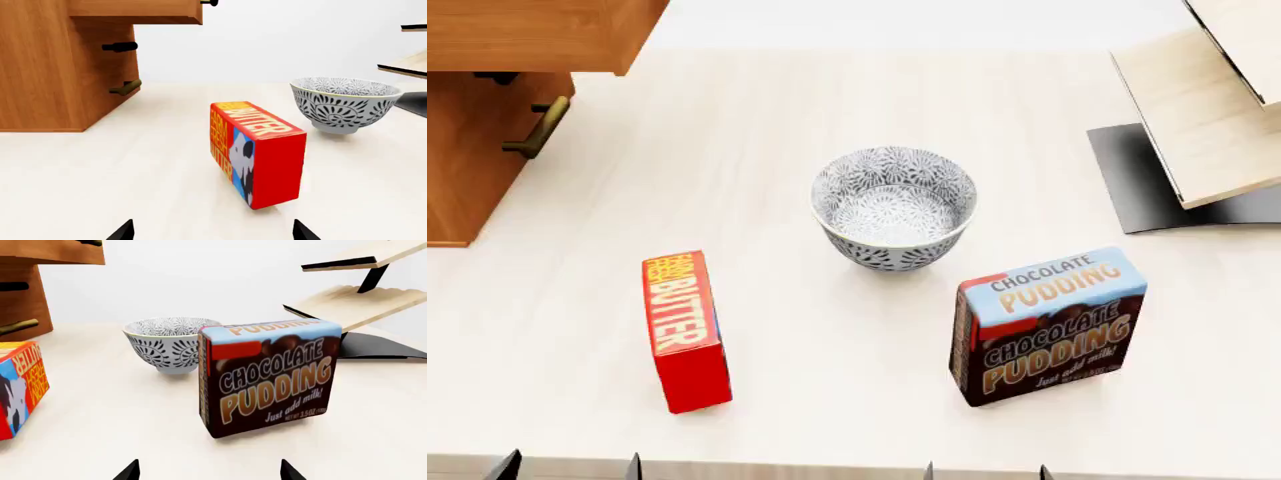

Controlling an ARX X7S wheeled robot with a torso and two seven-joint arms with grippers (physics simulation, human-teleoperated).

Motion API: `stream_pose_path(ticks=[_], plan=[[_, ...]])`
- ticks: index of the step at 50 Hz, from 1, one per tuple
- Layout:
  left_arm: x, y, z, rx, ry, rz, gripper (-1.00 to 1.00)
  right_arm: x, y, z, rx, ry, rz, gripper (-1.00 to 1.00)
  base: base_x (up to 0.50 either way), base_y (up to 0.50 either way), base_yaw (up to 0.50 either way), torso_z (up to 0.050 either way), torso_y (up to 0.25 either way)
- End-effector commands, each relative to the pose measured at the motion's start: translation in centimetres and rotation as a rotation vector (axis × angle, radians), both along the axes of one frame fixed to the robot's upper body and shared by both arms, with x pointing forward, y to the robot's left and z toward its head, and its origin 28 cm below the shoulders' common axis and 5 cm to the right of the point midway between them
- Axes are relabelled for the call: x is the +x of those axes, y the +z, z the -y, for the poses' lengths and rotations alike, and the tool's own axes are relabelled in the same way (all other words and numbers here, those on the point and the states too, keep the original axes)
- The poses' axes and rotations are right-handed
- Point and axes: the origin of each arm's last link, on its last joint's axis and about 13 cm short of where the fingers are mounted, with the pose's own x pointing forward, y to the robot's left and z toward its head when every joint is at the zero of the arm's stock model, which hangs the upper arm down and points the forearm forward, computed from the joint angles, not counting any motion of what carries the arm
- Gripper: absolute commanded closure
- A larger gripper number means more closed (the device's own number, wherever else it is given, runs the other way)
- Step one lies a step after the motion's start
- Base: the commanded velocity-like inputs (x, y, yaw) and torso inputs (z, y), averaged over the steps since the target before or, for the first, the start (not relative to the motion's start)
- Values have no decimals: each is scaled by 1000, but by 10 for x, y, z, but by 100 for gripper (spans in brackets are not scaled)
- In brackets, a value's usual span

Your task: Close the top drawer of the cabinet.

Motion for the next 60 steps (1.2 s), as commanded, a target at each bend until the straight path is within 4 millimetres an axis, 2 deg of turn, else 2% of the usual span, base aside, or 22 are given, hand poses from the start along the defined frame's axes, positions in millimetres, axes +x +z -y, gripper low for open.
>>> stream_pose_path(ticks=[1, 7, 15, 37, 57, 60], plan=[[0, 0, 0, 0, 0, 0, -100, 0, -1, -1, 0, 0, 0, -100, 0, 0, 0, 0, 0], [-2, -2, 8, 1, -18, -5, -100, -3, -2, 6, -3, 1, -2, -100, 0, 0, 0, 0, 0], [-3, 0, 7, -25, -22, 7, -100, -4, -1, 6, -14, 3, -6, -100, 0, 0, 0, 7, 0], [-11, 6, 3, -30, -23, 21, -100, -10, 4, 2, -21, -2, -14, -100, 0, 0, 0, 50, 0], [-6, 7, 5, -16, -23, 24, -100, -2, 4, 3, -15, -6, -25, -100, 0, 0, 0, 50, 0], [-5, 7, 5, -15, -22, 20, -100, -2, 4, 3, -14, -8, -27, -100, 0, 0, 0, 2, 0]])
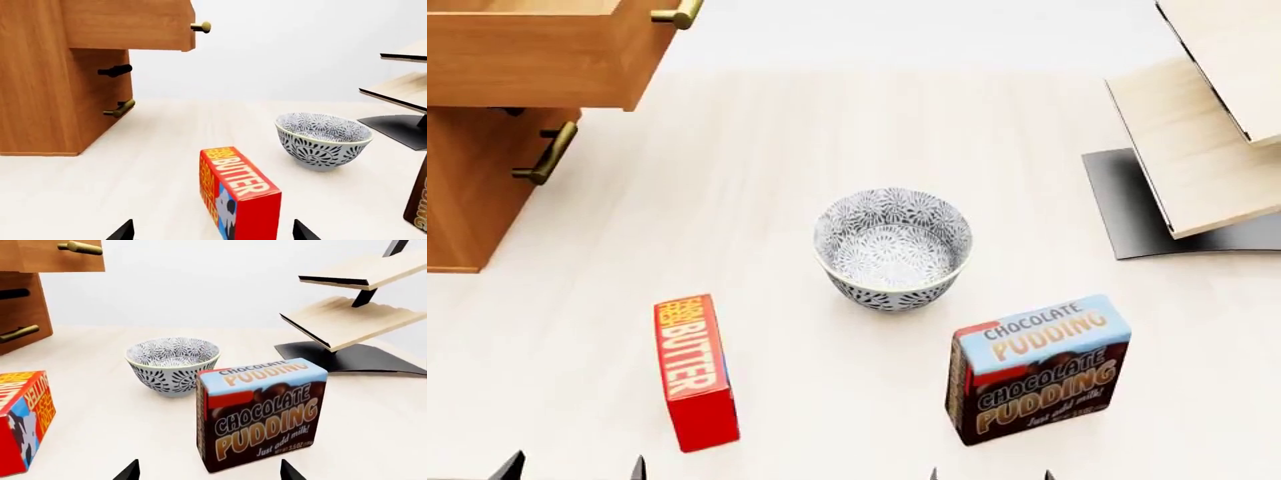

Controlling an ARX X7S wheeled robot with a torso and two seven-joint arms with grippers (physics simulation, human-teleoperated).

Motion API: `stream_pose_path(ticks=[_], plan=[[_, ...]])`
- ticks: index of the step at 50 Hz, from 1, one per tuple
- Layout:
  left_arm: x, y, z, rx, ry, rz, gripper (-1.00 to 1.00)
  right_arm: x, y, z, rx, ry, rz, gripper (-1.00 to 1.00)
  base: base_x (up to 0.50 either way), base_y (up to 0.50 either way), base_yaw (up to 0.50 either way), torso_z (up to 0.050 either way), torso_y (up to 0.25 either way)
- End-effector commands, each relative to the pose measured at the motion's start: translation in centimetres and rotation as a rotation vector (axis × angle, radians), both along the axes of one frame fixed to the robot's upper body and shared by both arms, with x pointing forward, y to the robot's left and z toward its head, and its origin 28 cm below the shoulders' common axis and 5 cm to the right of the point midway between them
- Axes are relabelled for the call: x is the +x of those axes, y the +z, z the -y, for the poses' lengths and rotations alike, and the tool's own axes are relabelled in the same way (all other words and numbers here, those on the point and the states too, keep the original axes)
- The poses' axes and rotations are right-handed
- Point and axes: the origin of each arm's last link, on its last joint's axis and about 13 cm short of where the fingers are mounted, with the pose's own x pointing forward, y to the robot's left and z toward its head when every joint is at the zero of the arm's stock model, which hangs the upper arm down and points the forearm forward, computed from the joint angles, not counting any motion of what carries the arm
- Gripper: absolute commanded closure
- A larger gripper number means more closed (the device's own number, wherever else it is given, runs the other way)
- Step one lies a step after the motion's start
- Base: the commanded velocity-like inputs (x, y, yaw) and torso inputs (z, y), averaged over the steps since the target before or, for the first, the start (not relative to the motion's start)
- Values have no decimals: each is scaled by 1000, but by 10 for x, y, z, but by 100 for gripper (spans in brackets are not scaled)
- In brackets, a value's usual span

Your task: Close the top drawer of the cabinet.

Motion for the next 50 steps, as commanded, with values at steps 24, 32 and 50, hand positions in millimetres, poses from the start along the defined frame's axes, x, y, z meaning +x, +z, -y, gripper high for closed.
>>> stream_pose_path(ticks=[24, 32, 50], plan=[[6, 37, 7, 22, 6, -41, -100, 14, 34, 5, -9, -81, -5, -100, 0, 0, 0, 0, 0], [2, 56, 5, 23, 10, -8, -100, 10, 45, 5, -32, -100, 20, -100, 0, 0, 0, 0, 0], [-13, 87, 0, 28, 16, 92, -100, -9, 85, 10, -47, -139, 158, -100, 0, 0, 0, 0, 0]])
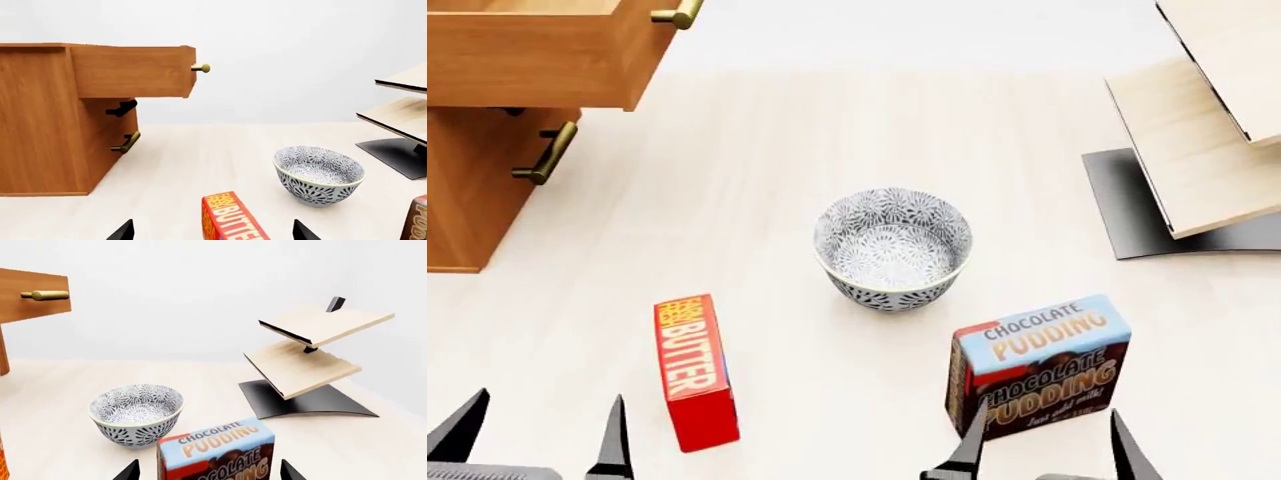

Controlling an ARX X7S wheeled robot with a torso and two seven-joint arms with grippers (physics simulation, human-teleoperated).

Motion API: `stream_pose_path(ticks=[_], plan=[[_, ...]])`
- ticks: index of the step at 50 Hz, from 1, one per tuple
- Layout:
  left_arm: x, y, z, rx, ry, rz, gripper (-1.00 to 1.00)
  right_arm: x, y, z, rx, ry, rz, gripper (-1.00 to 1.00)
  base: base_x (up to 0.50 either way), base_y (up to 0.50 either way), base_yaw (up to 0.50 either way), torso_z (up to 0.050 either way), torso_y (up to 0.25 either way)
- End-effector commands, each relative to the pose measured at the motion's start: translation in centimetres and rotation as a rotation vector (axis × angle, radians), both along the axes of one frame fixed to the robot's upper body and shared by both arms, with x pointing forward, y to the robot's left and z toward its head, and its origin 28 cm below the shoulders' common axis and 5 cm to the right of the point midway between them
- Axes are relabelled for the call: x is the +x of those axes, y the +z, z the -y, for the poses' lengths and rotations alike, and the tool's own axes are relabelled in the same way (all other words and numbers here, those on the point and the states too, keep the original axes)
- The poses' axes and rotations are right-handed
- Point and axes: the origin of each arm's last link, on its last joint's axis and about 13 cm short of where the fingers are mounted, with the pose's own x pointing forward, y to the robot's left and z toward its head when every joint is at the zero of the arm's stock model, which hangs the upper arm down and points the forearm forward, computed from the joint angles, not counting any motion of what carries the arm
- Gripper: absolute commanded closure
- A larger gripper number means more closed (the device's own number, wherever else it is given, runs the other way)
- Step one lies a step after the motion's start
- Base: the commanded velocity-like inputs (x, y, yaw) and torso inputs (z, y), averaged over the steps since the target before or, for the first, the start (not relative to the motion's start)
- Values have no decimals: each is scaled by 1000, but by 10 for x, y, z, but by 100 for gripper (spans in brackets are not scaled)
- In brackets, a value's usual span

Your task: Close the top drawer of the cabinet.

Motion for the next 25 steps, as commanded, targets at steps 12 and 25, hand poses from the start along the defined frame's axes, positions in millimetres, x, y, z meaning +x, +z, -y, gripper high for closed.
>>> stream_pose_path(ticks=[12, 25], plan=[[-7, 17, -3, 0, 7, 50, -100, -9, 18, 0, -22, -20, 57, -100, 0, 0, 0, 0, 0], [-5, 15, -3, 3, 4, 41, -100, -5, 15, 0, -23, -16, 31, -100, 0, -64, 0, 0, 0]])
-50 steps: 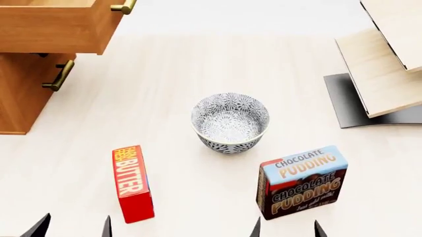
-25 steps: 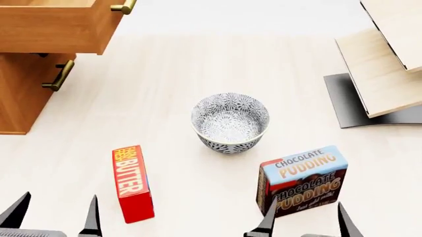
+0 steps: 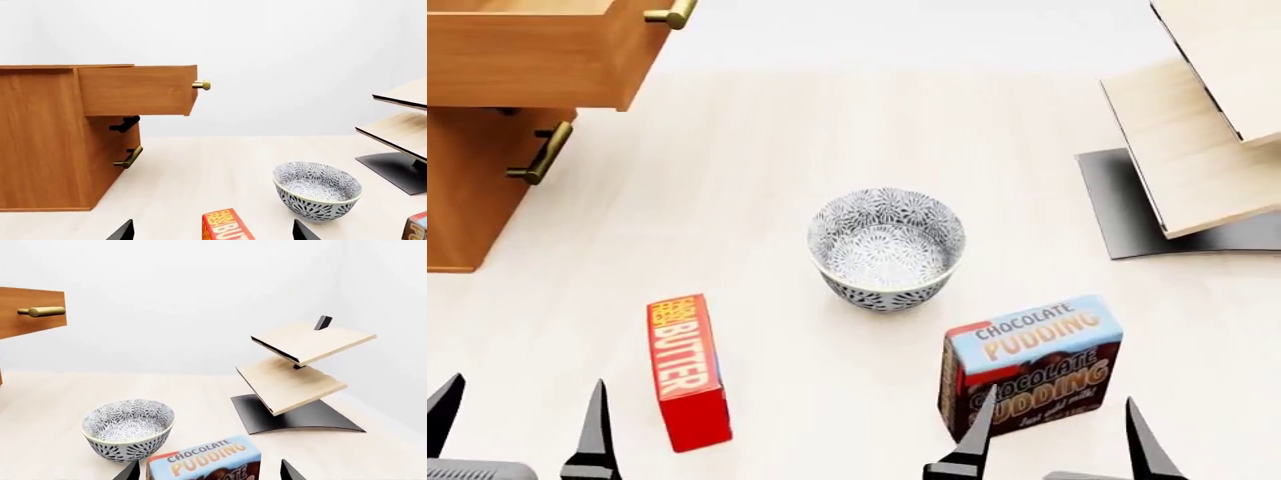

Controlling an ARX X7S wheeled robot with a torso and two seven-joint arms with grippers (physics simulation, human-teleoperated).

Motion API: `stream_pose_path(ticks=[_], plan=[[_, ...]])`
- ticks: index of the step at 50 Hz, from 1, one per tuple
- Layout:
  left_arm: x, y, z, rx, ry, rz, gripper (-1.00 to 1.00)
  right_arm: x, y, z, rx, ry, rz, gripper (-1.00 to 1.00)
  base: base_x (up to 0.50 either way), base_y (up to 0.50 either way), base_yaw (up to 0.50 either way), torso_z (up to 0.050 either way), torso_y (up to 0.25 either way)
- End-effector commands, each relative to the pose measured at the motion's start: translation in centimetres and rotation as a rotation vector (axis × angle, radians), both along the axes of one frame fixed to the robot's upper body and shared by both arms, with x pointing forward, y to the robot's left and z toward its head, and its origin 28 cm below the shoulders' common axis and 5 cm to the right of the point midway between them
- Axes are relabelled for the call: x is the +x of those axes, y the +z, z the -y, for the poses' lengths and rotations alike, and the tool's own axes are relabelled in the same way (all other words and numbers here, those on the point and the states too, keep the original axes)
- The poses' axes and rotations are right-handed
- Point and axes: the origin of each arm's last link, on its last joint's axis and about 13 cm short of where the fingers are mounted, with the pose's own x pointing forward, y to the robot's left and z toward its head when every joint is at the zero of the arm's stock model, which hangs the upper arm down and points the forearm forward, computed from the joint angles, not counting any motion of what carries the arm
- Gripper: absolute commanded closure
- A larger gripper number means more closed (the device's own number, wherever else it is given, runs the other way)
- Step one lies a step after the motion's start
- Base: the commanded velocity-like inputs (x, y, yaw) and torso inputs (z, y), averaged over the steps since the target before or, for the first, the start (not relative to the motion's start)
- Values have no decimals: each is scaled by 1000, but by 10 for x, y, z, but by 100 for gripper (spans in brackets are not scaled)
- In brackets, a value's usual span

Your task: Close the top drawer of the cabinet.

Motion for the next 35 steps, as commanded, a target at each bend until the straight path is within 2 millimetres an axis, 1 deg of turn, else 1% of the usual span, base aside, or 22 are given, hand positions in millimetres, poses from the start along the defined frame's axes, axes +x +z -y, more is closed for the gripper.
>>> stream_pose_path(ticks=[1, 14, 35], plan=[[1, 0, 1, 0, -3, -3, -100, 2, -1, 0, -4, -1, -13, -100, 0, -258, 0, 0, 0], [2, -2, 2, 5, -14, -7, -100, 4, -4, 1, -10, -3, -11, -100, 0, -251, 0, 0, 0], [2, -5, 2, -1, -18, -19, -100, 6, -11, -1, -65, -14, -24, -100, 13, -4, 0, 0, 0]])
